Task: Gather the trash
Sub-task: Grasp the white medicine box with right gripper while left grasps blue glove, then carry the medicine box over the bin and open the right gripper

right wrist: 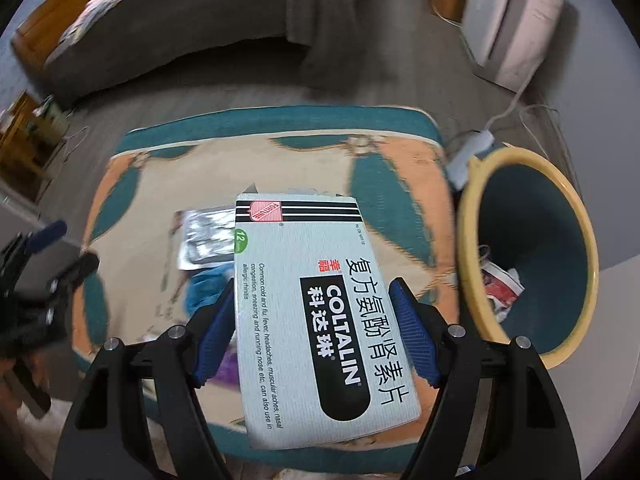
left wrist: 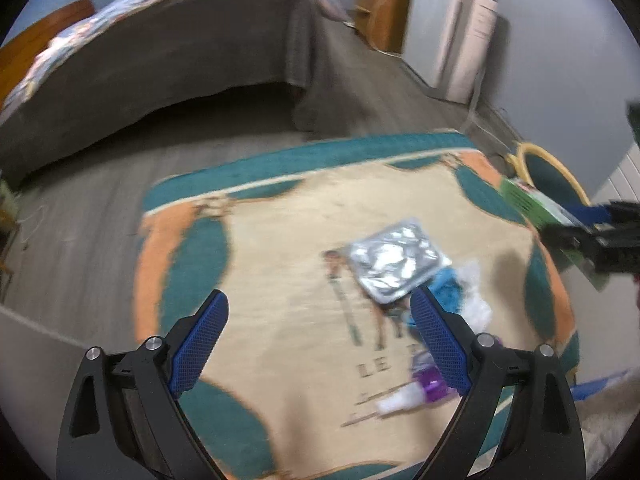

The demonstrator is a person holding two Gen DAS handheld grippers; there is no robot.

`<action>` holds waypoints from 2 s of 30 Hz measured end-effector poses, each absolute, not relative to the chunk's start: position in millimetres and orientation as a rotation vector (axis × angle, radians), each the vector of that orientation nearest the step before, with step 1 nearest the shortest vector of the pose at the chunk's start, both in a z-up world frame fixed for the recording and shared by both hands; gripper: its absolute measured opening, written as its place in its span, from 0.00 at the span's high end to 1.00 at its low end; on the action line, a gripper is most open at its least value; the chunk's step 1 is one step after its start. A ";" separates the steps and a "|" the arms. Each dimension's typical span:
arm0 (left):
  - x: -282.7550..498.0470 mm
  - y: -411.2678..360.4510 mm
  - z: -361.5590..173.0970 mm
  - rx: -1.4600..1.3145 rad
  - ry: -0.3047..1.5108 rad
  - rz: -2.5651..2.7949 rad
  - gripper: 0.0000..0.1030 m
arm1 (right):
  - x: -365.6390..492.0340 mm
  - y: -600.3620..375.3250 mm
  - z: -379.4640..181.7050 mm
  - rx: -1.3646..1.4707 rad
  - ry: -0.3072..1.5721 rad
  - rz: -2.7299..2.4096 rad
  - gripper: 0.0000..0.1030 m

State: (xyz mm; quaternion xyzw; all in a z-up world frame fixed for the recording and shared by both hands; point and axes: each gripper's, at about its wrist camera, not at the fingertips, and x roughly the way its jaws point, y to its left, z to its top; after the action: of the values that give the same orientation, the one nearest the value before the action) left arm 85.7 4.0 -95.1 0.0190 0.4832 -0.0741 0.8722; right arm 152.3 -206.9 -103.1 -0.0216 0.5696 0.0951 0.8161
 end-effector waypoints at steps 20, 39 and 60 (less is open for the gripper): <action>96.8 -83.3 -153.9 0.158 1.147 -0.359 0.82 | 167.3 -239.3 -115.0 -0.006 1.232 0.194 0.29; 91.4 -66.6 -108.2 0.133 1.020 -0.317 0.89 | 164.8 -232.1 -115.3 -0.051 1.218 0.182 0.29; 106.1 -68.2 -54.9 0.013 0.890 -0.272 0.89 | 159.4 -251.3 -92.5 -0.061 1.131 0.146 0.29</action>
State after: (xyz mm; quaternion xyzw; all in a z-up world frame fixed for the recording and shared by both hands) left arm 106.1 -68.2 -54.9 0.0063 0.4293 -0.1313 0.8935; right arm 159.4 -251.3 -92.5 -0.0287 0.5354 0.0692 0.8413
